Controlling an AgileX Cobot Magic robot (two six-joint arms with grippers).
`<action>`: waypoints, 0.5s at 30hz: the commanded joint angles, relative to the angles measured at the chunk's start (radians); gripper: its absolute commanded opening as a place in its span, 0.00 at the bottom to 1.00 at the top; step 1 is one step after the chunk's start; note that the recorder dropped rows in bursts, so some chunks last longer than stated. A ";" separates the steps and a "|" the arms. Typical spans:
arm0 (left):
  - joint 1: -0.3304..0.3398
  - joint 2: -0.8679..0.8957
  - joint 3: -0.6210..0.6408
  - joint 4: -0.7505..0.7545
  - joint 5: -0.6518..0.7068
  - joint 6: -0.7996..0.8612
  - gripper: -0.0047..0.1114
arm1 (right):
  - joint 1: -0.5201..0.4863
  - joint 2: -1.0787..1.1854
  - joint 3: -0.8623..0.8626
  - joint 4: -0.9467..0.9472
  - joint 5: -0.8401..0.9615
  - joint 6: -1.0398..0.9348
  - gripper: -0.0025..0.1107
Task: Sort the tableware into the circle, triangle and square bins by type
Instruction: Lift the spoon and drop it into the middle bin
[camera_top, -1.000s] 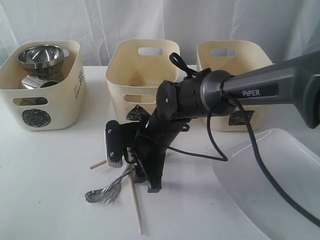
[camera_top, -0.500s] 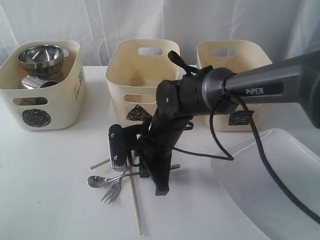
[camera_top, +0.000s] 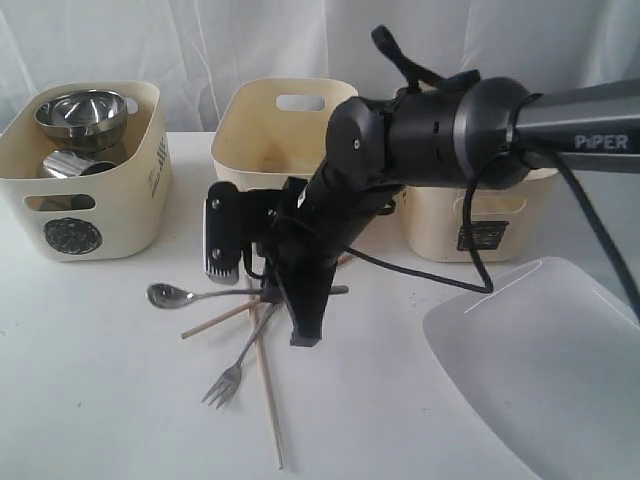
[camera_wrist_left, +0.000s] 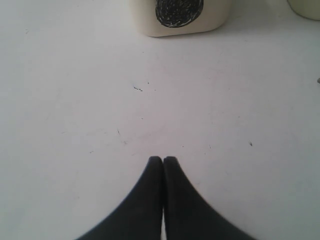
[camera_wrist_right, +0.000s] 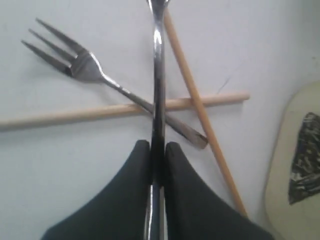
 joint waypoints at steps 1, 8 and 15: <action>-0.005 -0.003 0.007 -0.004 0.011 0.001 0.04 | 0.001 -0.069 0.002 0.025 -0.067 0.153 0.02; -0.005 -0.003 0.007 -0.004 0.011 0.001 0.04 | 0.000 -0.121 0.002 0.052 -0.314 0.329 0.02; -0.005 -0.003 0.007 -0.004 0.011 0.001 0.04 | 0.000 -0.116 0.002 0.133 -0.732 0.542 0.02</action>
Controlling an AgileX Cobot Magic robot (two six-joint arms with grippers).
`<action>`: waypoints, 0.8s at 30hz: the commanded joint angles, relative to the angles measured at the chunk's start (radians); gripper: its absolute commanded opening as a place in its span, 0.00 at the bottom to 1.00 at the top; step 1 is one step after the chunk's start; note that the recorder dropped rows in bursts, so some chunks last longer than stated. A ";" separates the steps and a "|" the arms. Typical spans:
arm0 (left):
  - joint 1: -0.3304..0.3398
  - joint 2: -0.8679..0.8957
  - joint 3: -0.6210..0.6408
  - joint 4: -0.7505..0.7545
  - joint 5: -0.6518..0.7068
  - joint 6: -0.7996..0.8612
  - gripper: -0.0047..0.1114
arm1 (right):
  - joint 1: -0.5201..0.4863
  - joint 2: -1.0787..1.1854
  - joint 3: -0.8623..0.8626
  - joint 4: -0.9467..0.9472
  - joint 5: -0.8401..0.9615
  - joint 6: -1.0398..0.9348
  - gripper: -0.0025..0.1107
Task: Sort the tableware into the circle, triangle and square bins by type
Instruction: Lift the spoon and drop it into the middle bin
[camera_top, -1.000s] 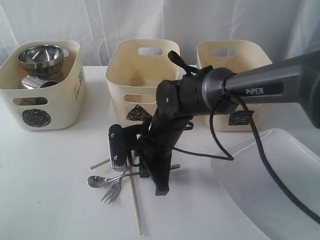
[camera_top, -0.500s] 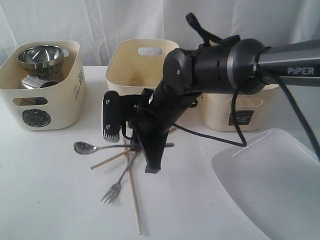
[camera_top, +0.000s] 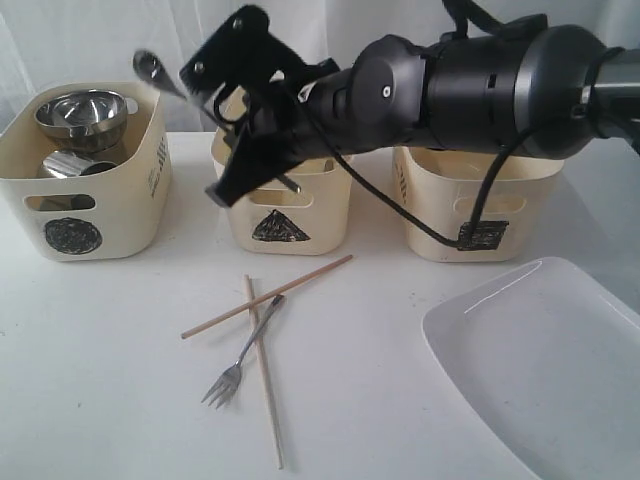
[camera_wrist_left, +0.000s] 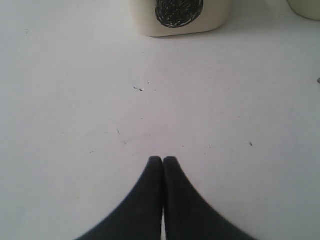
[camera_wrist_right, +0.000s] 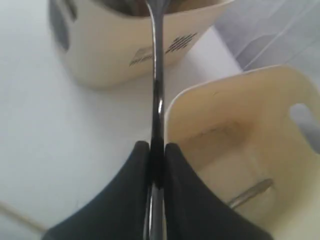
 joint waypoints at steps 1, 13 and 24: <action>-0.005 -0.003 0.007 -0.004 0.011 0.001 0.04 | 0.000 0.004 0.002 0.050 -0.288 0.113 0.02; -0.005 -0.003 0.007 -0.004 0.011 0.001 0.04 | -0.003 0.152 0.002 0.061 -0.580 0.114 0.02; -0.005 -0.003 0.007 -0.004 0.011 0.001 0.04 | -0.061 0.228 0.002 0.087 -0.566 0.181 0.02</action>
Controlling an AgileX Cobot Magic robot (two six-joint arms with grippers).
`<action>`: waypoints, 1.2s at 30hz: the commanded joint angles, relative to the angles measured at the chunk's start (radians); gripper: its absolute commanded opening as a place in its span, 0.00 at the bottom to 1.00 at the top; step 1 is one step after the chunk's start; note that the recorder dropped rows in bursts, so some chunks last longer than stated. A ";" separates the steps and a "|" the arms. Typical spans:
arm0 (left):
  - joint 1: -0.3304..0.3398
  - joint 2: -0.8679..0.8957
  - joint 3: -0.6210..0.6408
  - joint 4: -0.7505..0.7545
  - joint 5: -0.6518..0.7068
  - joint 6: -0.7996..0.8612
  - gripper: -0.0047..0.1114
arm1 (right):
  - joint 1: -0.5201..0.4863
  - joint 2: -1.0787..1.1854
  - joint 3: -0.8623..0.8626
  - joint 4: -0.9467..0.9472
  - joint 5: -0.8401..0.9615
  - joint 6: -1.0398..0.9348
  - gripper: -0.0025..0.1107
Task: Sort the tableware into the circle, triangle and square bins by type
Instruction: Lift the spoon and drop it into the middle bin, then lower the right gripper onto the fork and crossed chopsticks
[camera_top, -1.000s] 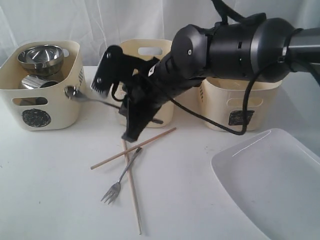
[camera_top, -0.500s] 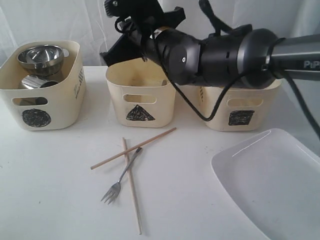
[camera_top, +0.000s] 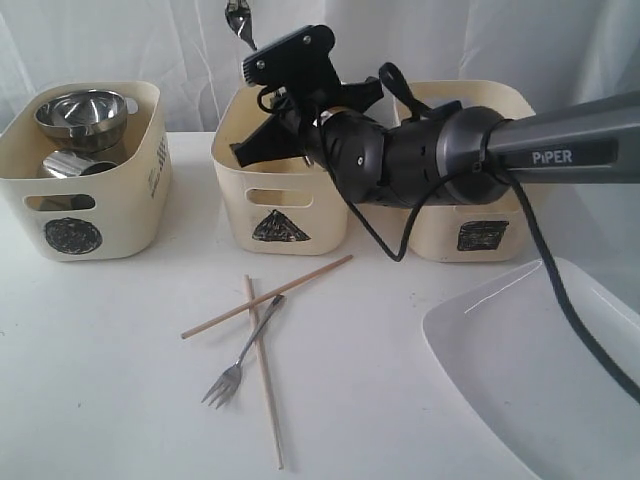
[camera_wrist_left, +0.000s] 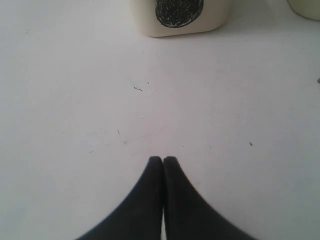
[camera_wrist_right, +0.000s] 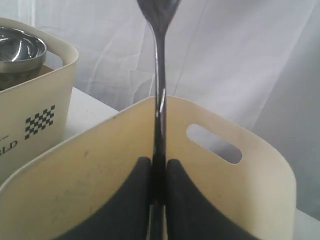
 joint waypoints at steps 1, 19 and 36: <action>-0.005 -0.003 0.007 -0.004 0.011 0.001 0.04 | -0.013 0.014 0.002 0.001 -0.002 0.012 0.02; -0.005 -0.003 0.007 -0.004 0.011 0.001 0.04 | -0.013 0.027 -0.012 0.003 0.007 0.014 0.26; -0.005 -0.003 0.007 -0.004 0.011 0.001 0.04 | -0.011 -0.164 -0.012 0.003 0.416 0.014 0.26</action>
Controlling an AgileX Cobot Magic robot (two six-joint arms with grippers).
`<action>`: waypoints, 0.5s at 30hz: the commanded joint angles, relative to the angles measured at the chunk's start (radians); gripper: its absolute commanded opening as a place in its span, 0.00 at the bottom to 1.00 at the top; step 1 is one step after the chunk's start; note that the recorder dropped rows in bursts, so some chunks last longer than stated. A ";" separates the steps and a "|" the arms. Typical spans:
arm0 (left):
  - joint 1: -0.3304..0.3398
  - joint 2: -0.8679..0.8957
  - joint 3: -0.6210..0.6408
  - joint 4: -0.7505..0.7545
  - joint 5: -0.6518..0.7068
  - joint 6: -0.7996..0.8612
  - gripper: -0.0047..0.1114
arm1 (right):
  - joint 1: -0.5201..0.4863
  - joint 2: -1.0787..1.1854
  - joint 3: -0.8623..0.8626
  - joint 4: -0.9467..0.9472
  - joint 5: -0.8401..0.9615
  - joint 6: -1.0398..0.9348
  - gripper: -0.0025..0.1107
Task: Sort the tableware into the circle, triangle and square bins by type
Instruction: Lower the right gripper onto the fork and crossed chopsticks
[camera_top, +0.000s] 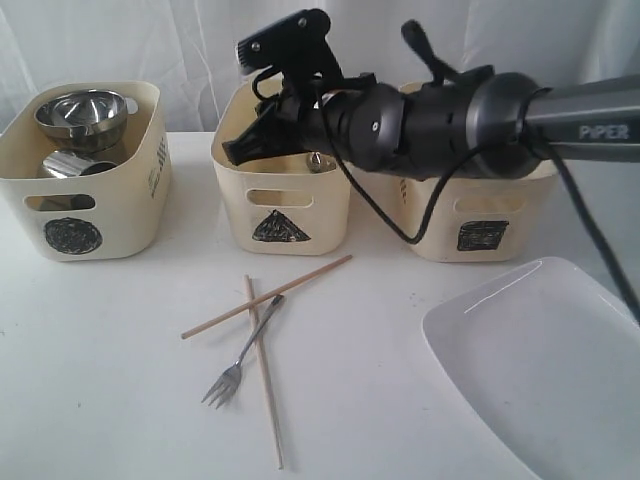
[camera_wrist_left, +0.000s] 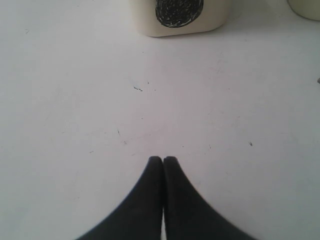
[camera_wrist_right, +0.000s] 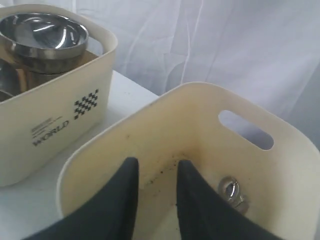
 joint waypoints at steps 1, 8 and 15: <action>-0.005 -0.003 0.007 -0.004 0.011 0.001 0.04 | -0.004 -0.084 -0.004 0.003 0.210 0.008 0.26; -0.005 -0.003 0.007 -0.004 0.011 0.001 0.04 | -0.004 -0.138 -0.004 0.000 0.710 0.003 0.26; -0.005 -0.003 0.007 -0.004 0.011 0.001 0.04 | 0.057 -0.138 0.000 0.000 1.123 -0.159 0.26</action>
